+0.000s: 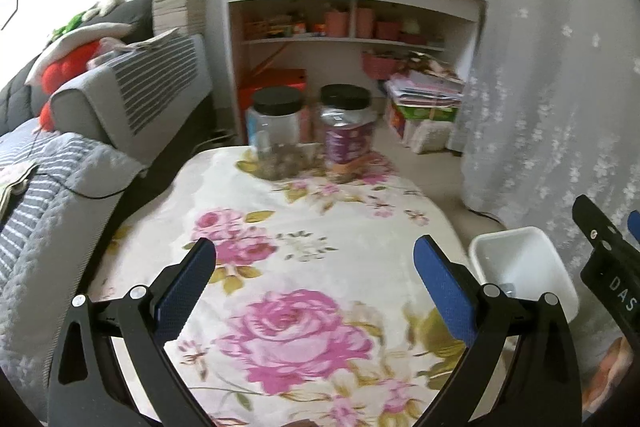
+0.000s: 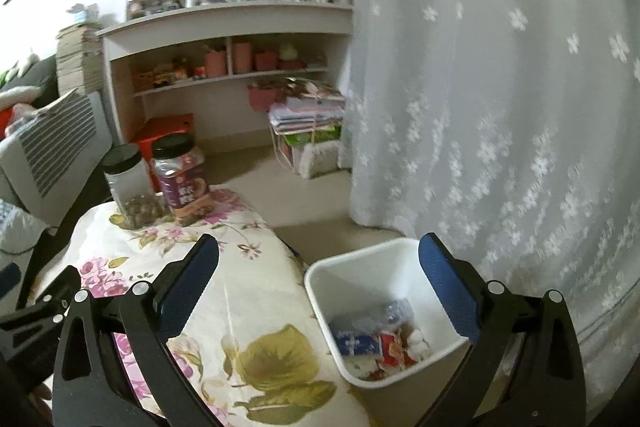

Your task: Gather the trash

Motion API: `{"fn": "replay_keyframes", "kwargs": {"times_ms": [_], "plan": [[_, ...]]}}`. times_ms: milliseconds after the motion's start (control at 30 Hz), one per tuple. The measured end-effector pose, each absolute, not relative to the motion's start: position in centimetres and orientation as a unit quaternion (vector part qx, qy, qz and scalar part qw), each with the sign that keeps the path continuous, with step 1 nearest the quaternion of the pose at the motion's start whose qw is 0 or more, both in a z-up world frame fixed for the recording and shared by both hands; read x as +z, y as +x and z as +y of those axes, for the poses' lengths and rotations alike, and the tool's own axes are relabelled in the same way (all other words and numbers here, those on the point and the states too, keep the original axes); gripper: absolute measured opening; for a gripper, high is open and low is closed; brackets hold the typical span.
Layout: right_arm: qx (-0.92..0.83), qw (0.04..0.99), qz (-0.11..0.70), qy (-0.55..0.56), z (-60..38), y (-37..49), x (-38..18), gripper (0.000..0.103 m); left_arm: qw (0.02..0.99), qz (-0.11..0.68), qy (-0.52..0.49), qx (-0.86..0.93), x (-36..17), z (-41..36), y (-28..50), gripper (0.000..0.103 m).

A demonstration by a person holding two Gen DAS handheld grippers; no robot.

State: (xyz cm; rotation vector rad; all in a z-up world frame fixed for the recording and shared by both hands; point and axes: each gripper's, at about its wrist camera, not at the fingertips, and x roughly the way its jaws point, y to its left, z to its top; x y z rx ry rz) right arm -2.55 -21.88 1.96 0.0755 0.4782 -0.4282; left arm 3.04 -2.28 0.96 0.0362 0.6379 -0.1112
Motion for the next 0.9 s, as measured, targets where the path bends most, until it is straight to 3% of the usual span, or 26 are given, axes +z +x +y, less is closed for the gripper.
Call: {"fn": "replay_keyframes", "kwargs": {"times_ms": [900], "plan": [[-0.146,0.958,0.245,0.031,-18.5,-0.8,1.4,0.096,0.95,0.313,-0.014,-0.016,1.1,1.0,3.6,0.096]]}}
